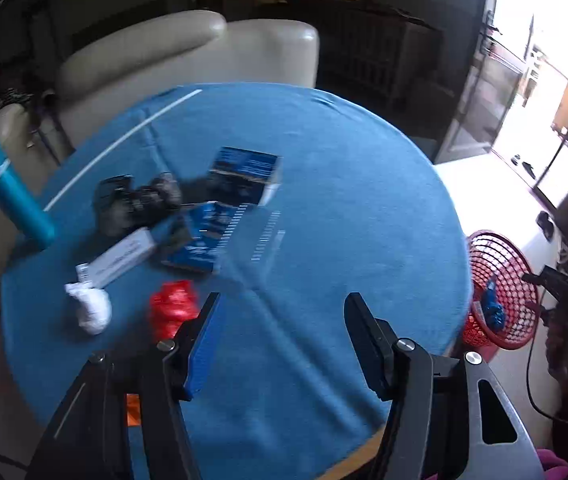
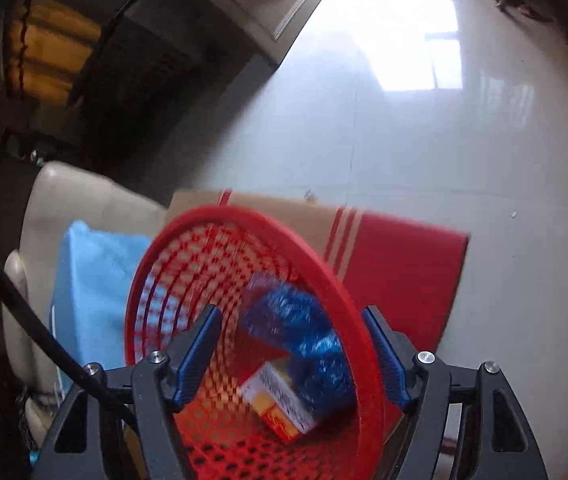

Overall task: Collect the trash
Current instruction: 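Grasp the orange wrapper with left tool while right tool grasps clear plastic tray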

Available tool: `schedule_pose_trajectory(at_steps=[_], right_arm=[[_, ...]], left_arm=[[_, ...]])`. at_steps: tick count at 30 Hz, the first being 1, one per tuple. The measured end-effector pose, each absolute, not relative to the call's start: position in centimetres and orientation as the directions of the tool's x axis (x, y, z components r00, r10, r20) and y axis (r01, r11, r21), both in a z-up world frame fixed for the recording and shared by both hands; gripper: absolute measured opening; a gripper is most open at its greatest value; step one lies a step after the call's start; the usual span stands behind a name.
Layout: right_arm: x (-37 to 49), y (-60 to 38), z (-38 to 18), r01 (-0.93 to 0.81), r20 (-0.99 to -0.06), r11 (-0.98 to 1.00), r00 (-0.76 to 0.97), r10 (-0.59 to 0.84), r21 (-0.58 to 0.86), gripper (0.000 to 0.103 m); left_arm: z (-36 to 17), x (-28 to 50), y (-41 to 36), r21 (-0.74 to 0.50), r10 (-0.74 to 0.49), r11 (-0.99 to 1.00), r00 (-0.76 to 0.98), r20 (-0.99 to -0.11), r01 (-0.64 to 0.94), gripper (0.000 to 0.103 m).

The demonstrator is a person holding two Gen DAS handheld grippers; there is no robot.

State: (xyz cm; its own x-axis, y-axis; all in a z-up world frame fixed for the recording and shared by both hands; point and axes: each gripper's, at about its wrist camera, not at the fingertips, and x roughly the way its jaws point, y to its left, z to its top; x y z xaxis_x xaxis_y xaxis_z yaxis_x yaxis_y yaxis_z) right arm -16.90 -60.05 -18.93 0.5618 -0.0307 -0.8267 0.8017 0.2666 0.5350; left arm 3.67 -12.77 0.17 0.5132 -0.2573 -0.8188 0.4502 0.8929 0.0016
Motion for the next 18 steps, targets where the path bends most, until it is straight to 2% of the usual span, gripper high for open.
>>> schedule_pose_trajectory(at_steps=[6, 9, 11, 14, 18], right_arm=[[-18.9, -60.6, -15.9, 0.847, -0.822, 0.243, 0.523, -0.224, 0.472, 0.075], [-18.0, -59.5, -11.1, 0.850, -0.781, 0.343, 0.511, -0.358, 0.399, 0.075], [-15.9, -58.1, -8.8, 0.817, -0.744, 0.424, 0.551, -0.377, 0.390, 0.075], [-11.0, -53.7, -5.2, 0.695, -0.692, 0.608, 0.652, -0.309, 0.383, 0.075], [-2.1, -44.6, -3.3, 0.412, -0.678, 0.805, 0.735, -0.016, 0.428, 0.075]], left_arm=[[0.2, 4.1, -8.7, 0.025, -0.213, 0.923, 0.566, -0.796, 0.383, 0.063], [0.4, 3.6, -5.9, 0.073, -0.161, 0.935, 0.599, -0.784, 0.348, 0.066], [0.5, 3.1, -3.8, 0.094, -0.119, 0.948, 0.613, -0.781, 0.304, 0.067], [-0.7, 2.9, 0.1, 0.069, -0.079, 0.973, 0.600, -0.796, 0.219, 0.069], [-3.3, 2.1, 3.4, 0.006, -0.074, 0.990, 0.553, -0.830, 0.142, 0.069]])
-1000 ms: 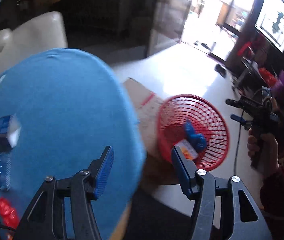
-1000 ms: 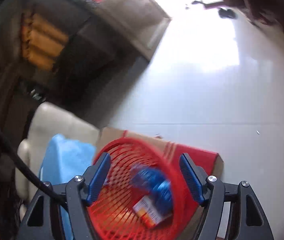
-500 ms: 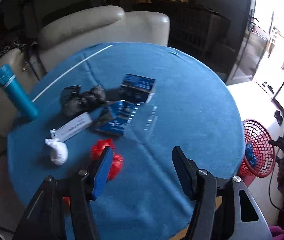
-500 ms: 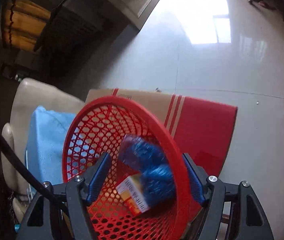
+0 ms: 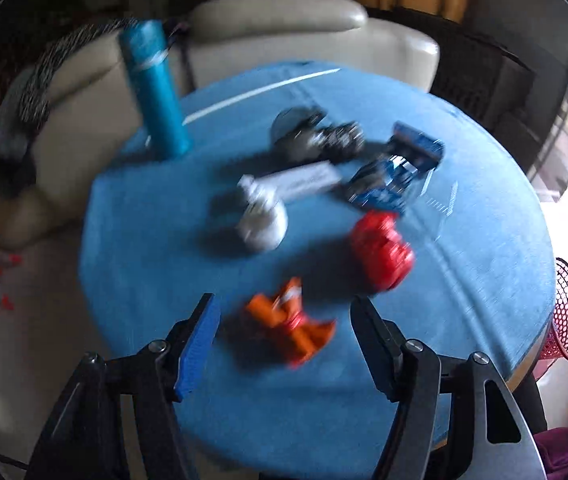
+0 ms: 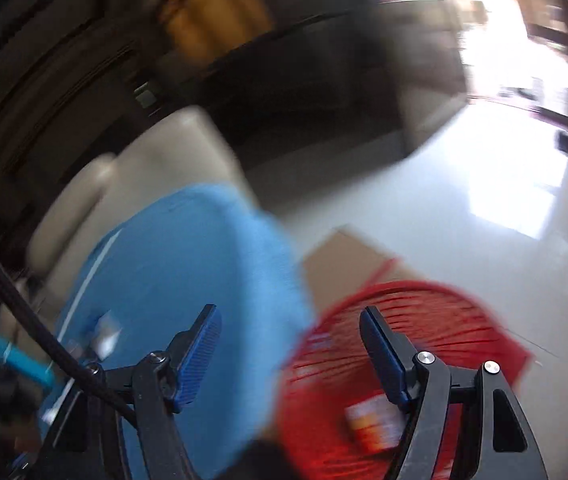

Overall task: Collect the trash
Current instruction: 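Grasp the orange wrapper with left tool while right tool grasps clear plastic tray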

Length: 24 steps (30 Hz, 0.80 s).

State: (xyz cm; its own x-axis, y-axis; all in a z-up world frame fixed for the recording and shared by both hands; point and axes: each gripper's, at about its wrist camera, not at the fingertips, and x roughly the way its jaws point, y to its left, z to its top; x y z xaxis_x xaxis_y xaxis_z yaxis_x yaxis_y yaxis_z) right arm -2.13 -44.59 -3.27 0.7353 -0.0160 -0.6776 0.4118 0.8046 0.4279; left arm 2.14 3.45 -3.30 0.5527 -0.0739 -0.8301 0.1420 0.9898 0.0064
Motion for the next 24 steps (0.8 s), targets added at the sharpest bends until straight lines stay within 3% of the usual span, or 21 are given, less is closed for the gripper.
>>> schedule_pose_trajectory(at_steps=[4, 8, 14, 17, 21, 24], right_arm=[[5.3, -35.6, -5.1, 0.225, -0.725, 0.836, 0.637, 0.263, 0.501, 0.075], [11.7, -28.5, -6.7, 0.176, -0.758, 0.822, 0.525, 0.387, 0.542, 0.075], [18.9, -22.4, -8.1, 0.256, -0.858, 0.871, 0.424, 0.289, 0.420, 0.075], [21.3, -19.4, -9.2, 0.264, -0.926, 0.929, 0.340, 0.163, 0.261, 0.075], [21.3, -18.1, -10.1, 0.276, -0.933, 0.944, 0.351, 0.075, 0.180, 0.075], [20.9, -17.1, -10.6, 0.208, -0.926, 0.970, 0.375, 0.038, 0.124, 0.058]], left_arm=[[-4.7, 1.3, 4.2, -0.044, -0.111, 0.989, 0.526, -0.843, 0.140, 0.069], [-5.7, 1.6, 5.0, -0.081, -0.132, 0.989, 0.503, -0.854, 0.123, 0.069], [-7.5, 3.3, 6.0, -0.189, -0.200, 0.979, 0.468, -0.861, 0.070, 0.069], [-8.2, 3.5, 6.3, -0.237, -0.235, 0.970, 0.449, -0.862, 0.053, 0.069], [-8.8, 3.4, 7.1, -0.354, -0.333, 0.935, 0.421, -0.844, 0.031, 0.069], [-9.4, 4.0, 7.2, -0.390, -0.361, 0.921, 0.405, -0.840, 0.013, 0.068]])
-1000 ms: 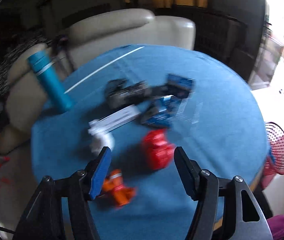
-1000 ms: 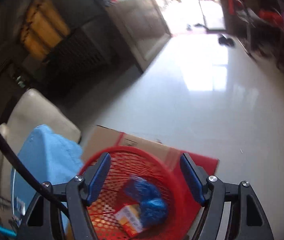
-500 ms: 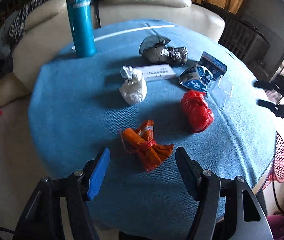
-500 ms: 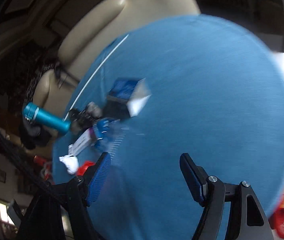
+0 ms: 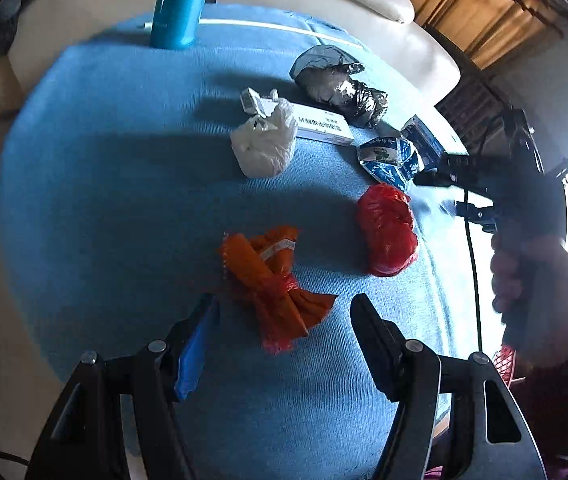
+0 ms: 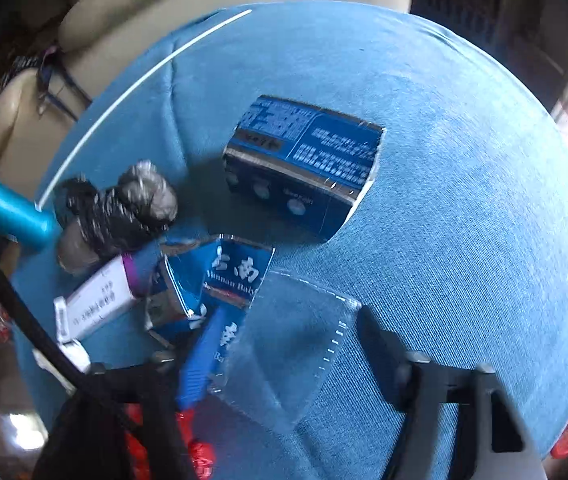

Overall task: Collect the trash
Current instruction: 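Grasp the orange wrapper with left tool while right tool grasps clear plastic tray, then drop the orange wrapper and clear tray into the red basket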

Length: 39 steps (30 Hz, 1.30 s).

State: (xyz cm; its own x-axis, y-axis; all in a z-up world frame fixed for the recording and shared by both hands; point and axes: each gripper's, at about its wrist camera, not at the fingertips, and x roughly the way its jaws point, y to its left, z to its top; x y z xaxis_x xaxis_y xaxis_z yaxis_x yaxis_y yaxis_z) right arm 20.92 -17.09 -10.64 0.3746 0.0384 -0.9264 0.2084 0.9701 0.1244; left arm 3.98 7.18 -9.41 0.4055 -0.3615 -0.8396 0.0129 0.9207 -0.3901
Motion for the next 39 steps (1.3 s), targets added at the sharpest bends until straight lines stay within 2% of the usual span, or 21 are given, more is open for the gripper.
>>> schedule_pose_trajectory(at_steps=[1, 2, 4, 5, 8, 13, 18, 25, 33, 39], right_arm=[[20.7, -17.0, -10.7, 0.193, -0.924, 0.975, 0.382, 0.032, 0.114, 0.050], [20.3, -17.2, -10.7, 0.181, -0.919, 0.975, 0.392, 0.048, 0.128, 0.047], [19.3, -18.3, -10.7, 0.179, -0.910, 0.967, 0.403, 0.094, 0.179, 0.047], [18.6, -19.0, -10.5, 0.178, -0.907, 0.965, 0.409, 0.103, 0.190, 0.046], [16.5, -21.2, -9.9, 0.167, -0.884, 0.955, 0.442, 0.150, 0.246, 0.046], [12.0, -25.5, -8.9, 0.148, -0.831, 0.930, 0.511, 0.219, 0.336, 0.046], [7.2, -28.8, -7.3, 0.101, -0.760, 0.922, 0.603, 0.242, 0.373, 0.046], [0.4, -33.4, -5.3, 0.104, -0.674, 0.902, 0.701, 0.232, 0.419, 0.046], [-7.4, -41.8, -5.6, 0.314, -0.679, 0.853, 0.731, 0.062, 0.416, 0.047], [-13.4, -49.1, -5.9, 0.485, -0.676, 0.766, 0.732, -0.090, 0.422, 0.047]], left_arm=[[-9.7, 4.2, 7.1, -0.390, -0.360, 0.921, 0.398, -0.844, 0.005, 0.060], [-10.2, 4.5, 7.1, -0.392, -0.359, 0.920, 0.383, -0.851, -0.009, 0.046], [-10.4, 4.8, 7.0, -0.399, -0.363, 0.917, 0.381, -0.851, -0.018, 0.040], [-10.4, 4.9, 6.8, -0.397, -0.364, 0.918, 0.377, -0.852, -0.010, 0.033], [-10.4, 5.0, 6.0, -0.373, -0.346, 0.928, 0.379, -0.859, 0.001, 0.026], [-9.8, 4.7, 4.2, -0.314, -0.305, 0.948, 0.398, -0.865, 0.044, 0.024], [-6.7, 3.0, 1.6, -0.265, -0.302, 0.953, 0.473, -0.828, 0.144, 0.024], [-3.4, 1.9, -6.0, -0.240, -0.406, 0.895, 0.466, -0.786, 0.375, 0.024], [-2.3, -0.3, -19.5, -0.212, -0.538, 0.694, 0.299, -0.788, 0.688, 0.024], [-1.8, -2.2, -29.6, -0.190, -0.589, 0.521, 0.189, -0.786, 0.832, 0.025]])
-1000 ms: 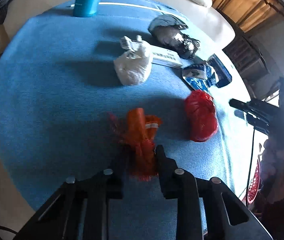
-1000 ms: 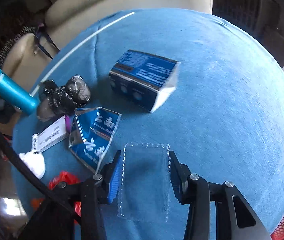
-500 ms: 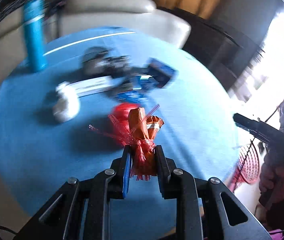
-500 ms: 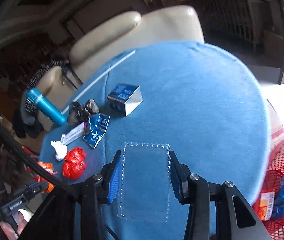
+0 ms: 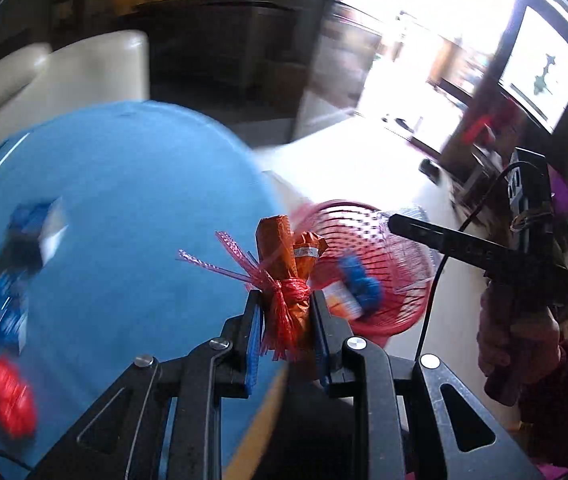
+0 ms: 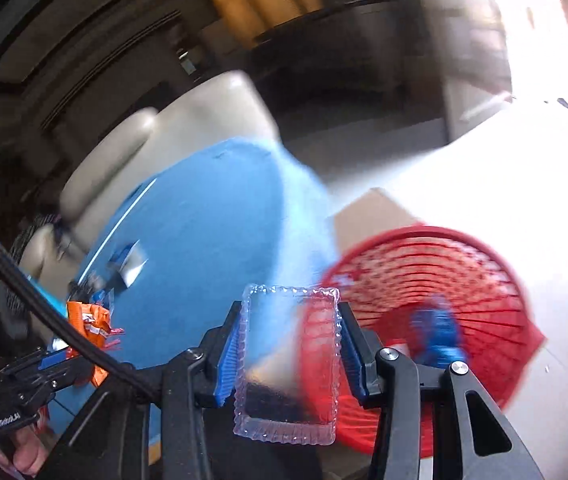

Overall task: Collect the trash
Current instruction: 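Drop the orange wrapper and clear tray into the red basket, then return both open tools from the basket toward the table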

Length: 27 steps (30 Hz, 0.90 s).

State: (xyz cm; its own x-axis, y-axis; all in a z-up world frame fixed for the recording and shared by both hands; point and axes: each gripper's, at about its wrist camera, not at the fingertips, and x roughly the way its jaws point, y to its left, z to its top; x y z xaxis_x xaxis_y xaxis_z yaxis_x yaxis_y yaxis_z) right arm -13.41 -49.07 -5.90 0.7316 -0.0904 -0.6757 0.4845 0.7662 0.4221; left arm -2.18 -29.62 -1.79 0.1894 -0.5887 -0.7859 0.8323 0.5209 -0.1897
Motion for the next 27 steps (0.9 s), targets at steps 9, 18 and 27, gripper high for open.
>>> schedule_pose_trajectory(at_steps=[9, 18, 27], right_arm=[[-19.0, -55.5, -6.5, 0.597, -0.662, 0.627, 0.731, -0.167, 0.501, 0.056], [-23.8, -62.9, -7.4, 0.680, -0.576, 0.489, 0.729, -0.370, 0.546, 0.070], [-25.8, -77.9, -19.2, 0.943, -0.823, 0.239, 0.321, -0.470, 0.231, 0.072]], left_arm=[[-1.7, -4.4, -38.7, -0.238, -0.597, 0.398, 0.053, -0.801, 0.886, 0.047], [-1.1, -3.2, -35.4, -0.118, -0.565, 0.459, 0.187, -0.803, 0.880, 0.053], [-0.1, -0.7, -24.8, -0.039, -0.444, 0.693, 0.383, -0.810, 0.720, 0.054]])
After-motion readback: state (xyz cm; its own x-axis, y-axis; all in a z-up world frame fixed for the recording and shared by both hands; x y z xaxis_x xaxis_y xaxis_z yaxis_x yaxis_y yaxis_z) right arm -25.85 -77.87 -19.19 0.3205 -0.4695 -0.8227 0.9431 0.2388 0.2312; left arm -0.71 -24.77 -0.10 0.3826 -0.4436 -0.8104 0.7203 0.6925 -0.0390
